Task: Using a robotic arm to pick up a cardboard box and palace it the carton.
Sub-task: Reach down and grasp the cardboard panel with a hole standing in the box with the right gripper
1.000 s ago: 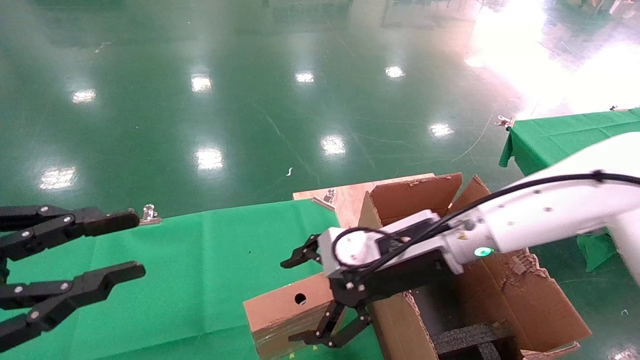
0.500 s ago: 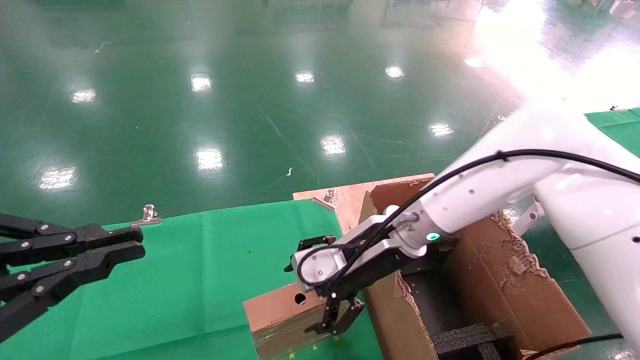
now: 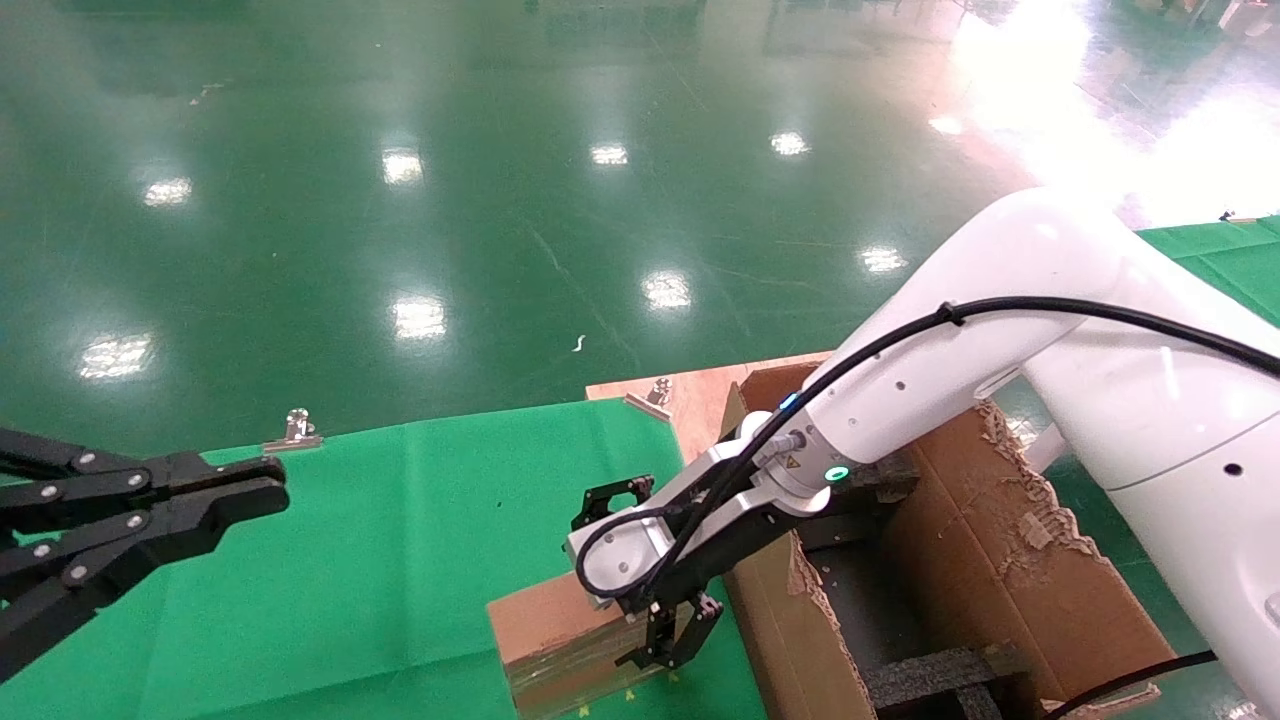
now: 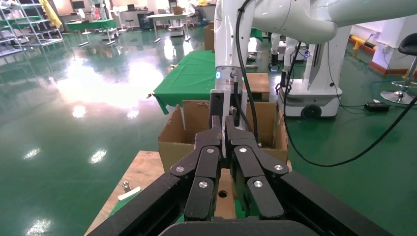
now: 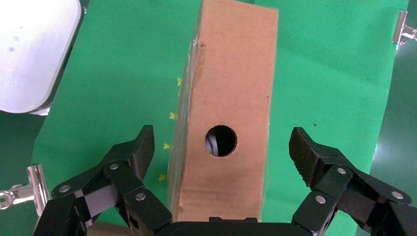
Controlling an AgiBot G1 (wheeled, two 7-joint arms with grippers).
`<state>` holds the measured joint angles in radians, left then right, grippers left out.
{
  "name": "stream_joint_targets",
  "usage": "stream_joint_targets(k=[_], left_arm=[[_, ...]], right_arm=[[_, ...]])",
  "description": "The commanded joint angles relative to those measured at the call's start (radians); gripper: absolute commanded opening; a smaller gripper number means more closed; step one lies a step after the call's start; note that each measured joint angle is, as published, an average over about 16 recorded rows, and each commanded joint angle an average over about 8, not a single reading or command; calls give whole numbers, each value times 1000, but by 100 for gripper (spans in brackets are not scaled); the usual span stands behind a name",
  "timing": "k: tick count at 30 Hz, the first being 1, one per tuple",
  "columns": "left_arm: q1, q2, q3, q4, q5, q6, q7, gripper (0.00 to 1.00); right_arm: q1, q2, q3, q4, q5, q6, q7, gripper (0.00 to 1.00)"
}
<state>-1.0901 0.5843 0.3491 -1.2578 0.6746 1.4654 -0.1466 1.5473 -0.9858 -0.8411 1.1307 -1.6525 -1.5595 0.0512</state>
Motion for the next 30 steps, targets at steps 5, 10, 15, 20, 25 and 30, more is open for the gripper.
stream_joint_targets(k=[5, 10, 15, 20, 25, 30], left_arm=[[0, 0, 0, 0, 0, 0, 0, 100], [0, 0, 0, 0, 0, 0, 0, 100], [0, 0, 0, 0, 0, 0, 0, 100], [0, 0, 0, 0, 0, 0, 0, 100], [0, 0, 0, 0, 0, 0, 0, 100], [0, 0, 0, 0, 0, 0, 0, 100]], right_arm=[[1, 0, -1, 0, 0, -1, -1, 0], [-2, 2, 3, 1, 3, 0, 0, 0], [-4, 4, 5, 1, 5, 1, 0, 0], [-5, 5, 7, 1, 7, 1, 0, 0], [-5, 6, 8, 1, 8, 2, 0, 0], [-6, 6, 8, 1, 9, 1, 1, 0]])
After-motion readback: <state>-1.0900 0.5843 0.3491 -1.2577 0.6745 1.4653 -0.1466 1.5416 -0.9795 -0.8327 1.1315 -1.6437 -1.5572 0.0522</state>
